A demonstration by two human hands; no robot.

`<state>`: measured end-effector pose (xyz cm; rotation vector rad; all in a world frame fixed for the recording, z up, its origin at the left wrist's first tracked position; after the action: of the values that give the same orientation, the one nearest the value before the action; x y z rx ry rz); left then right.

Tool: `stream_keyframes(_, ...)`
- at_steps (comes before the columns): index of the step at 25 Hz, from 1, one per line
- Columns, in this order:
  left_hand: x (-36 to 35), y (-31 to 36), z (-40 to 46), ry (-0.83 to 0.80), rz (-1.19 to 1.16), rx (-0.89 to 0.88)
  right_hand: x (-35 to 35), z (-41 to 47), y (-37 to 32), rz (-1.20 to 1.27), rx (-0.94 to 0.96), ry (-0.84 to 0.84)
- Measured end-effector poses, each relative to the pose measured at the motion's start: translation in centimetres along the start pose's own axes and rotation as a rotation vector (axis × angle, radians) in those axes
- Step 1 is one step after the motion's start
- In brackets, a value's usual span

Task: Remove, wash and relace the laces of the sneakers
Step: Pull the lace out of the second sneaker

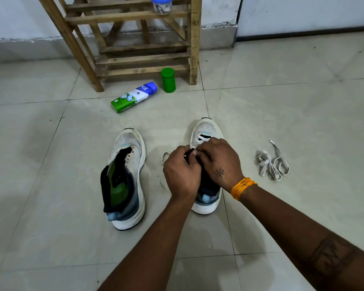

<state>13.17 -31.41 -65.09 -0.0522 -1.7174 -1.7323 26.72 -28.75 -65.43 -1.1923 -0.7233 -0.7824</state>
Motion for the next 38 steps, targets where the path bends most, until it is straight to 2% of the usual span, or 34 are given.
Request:
stream_keyframes(11,-0.4,0.3,-0.1,0.013,-0.029,0.005,-0.6,-0.3,0.0,0.122,0.0,0.067)
stream_keyframes(15,-0.8,-0.2,-0.1,0.045,-0.124,0.11,-0.2,-0.6,-0.3,0.114,-0.031,0.134)
stream_keyframes(18,-1.0,-0.5,0.0,0.039,-0.158,0.151,0.5,-0.9,-0.1,0.155,-0.101,0.201)
stream_keyframes(22,-0.9,-0.4,0.0,0.009,-0.165,0.127,3.1,-0.1,1.6,0.43,-0.321,0.355)
stream_keyframes(24,-1.0,-0.7,-0.1,-0.018,-0.187,0.132,4.3,1.0,3.3,0.471,-0.417,0.374)
stream_keyframes(29,-0.9,-0.8,-0.2,-0.071,-0.165,0.093,5.0,0.1,5.9,0.342,-0.565,0.328)
stream_keyframes(31,-1.2,-0.7,0.0,-0.099,-0.14,0.05,4.8,-1.4,4.2,0.272,-0.474,0.33)
stream_keyframes(35,-1.3,0.1,0.4,-0.117,-0.028,-0.089,2.5,-3.2,1.2,0.096,-0.331,0.15)
stream_keyframes(38,-1.1,0.8,0.5,-0.095,0.074,-0.174,2.0,-3.3,1.5,0.068,-0.325,0.182)
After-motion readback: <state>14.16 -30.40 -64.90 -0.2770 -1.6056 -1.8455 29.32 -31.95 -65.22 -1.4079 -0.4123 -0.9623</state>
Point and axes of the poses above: each hand's wrist, its own z-axis towards the middle knuckle, its own x-axis out of the back of the hand, y = z × x, the point moved 6 cm from there along z, towards the middle knuckle, and after that the axes turned 1 degree about y, right-handed, at the moved point
